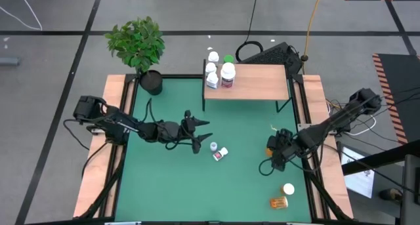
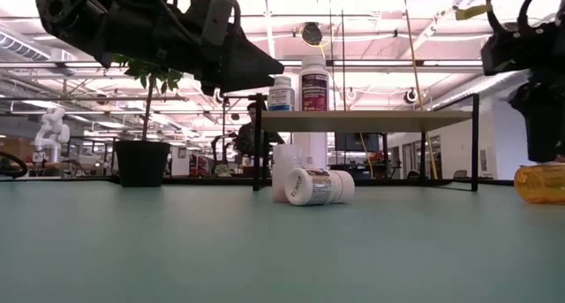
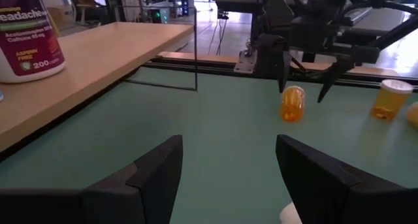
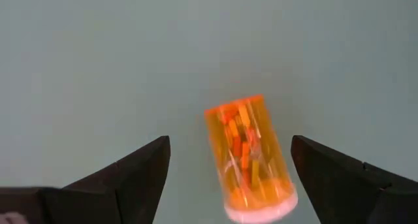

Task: Pick and place medicine bottles onto shelf by color
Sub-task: Put the top orange pill bottle on the shelf

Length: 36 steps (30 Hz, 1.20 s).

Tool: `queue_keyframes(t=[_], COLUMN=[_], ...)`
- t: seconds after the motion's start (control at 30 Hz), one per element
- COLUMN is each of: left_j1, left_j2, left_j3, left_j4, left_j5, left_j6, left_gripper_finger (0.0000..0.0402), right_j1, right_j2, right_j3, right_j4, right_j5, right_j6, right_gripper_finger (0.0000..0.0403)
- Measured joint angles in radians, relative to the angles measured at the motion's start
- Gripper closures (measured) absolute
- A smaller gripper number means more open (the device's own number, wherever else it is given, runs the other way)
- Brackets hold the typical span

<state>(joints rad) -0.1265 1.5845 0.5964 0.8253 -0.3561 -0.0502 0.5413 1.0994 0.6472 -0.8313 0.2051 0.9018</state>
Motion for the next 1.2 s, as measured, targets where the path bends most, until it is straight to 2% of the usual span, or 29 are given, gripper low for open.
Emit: queue_keyframes(t=[0.23, 0.47, 0.67, 0.93, 1.03, 1.2], left_j1=[0.002, 0.002, 0.002, 0.002, 0.002, -0.023], left_j2=[0.000, 0.000, 0.000, 0.000, 0.000, 0.007], left_j3=[0.000, 0.000, 0.000, 0.000, 0.000, 0.018], left_j4=[-0.004, -0.005, -0.006, -0.006, -0.006, -0.026], left_j5=[0.000, 0.000, 0.000, 0.000, 0.000, 0.170], left_j6=[0.003, 0.015, 0.028, 0.029, 0.026, 0.102], left_gripper_finger=[0.0156, 0.0156, 0.0156, 0.0156, 0.0156, 0.0155], right_j1=[0.004, 0.004, 0.004, 0.004, 0.004, -0.004], right_j2=[-0.010, -0.010, -0.010, -0.010, -0.010, -0.010], right_j3=[0.000, -0.054, -0.128, -0.146, -0.146, -0.146], right_j4=[-0.109, -0.091, 0.000, 0.150, 0.253, 0.467], right_j5=[0.003, -0.028, -0.050, -0.046, -0.044, -0.029], right_j6=[-0.002, -0.021, 0.010, 0.004, 0.011, 0.037], right_gripper_finger=[0.0093, 0.0093, 0.0107, 0.0184, 0.0201, 0.0195])
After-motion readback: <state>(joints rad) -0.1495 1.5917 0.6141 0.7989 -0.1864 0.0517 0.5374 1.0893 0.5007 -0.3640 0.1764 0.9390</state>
